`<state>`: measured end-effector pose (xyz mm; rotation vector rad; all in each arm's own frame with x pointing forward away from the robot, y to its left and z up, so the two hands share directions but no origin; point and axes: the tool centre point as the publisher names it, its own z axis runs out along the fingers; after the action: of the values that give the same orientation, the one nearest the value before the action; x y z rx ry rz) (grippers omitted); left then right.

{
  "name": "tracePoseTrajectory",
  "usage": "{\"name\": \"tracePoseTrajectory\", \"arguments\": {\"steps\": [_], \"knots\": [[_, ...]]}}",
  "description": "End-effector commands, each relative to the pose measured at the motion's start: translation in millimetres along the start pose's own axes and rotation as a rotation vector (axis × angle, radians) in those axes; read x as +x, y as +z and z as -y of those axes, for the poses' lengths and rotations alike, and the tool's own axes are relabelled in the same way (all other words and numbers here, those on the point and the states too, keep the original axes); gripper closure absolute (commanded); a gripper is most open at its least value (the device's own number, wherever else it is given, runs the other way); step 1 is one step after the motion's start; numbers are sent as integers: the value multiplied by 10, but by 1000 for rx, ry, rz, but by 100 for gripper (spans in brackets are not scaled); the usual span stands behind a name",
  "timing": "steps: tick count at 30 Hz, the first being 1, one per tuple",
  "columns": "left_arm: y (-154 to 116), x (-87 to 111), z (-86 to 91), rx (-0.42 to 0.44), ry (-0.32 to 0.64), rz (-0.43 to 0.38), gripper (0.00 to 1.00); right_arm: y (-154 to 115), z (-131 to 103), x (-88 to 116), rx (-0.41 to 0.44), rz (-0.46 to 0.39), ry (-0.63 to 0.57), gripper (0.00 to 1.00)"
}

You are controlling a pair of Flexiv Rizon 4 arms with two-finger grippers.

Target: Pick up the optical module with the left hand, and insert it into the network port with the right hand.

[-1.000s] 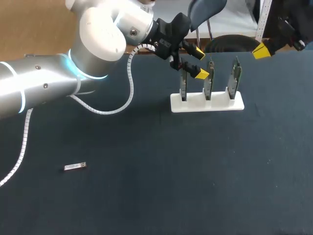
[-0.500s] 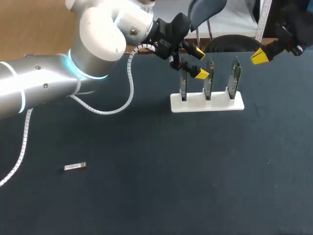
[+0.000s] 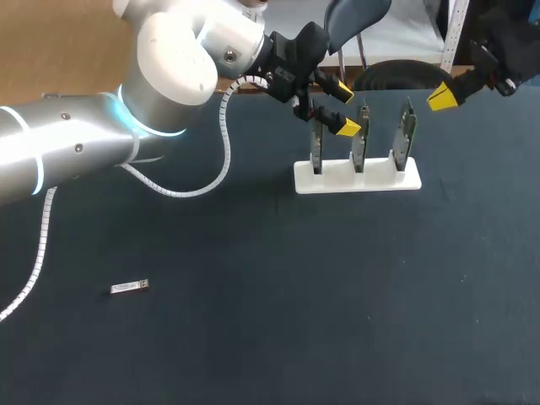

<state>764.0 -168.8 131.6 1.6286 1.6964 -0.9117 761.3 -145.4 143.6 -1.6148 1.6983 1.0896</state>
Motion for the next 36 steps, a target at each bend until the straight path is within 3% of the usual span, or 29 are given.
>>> {"name": "tracePoseTrajectory", "arguments": {"steps": [1, 9, 10, 30, 36], "knots": [[5, -12, -24, 5, -1, -6, 0, 2, 53, -13, -6, 2, -2, 100], [5, -12, -24, 5, -1, -6, 0, 23, 67, -46, -12, 7, -12, 100], [5, -12, -24, 5, -1, -6, 0, 27, 64, -50, -14, 8, -6, 0], [-12, -13, -28, 10, -6, -3, 0, 27, 64, -50, -14, 8, -6, 0], [-163, -170, -17, -4, 36, 30, 0, 27, 64, -50, -14, 8, -6, 0]]}}
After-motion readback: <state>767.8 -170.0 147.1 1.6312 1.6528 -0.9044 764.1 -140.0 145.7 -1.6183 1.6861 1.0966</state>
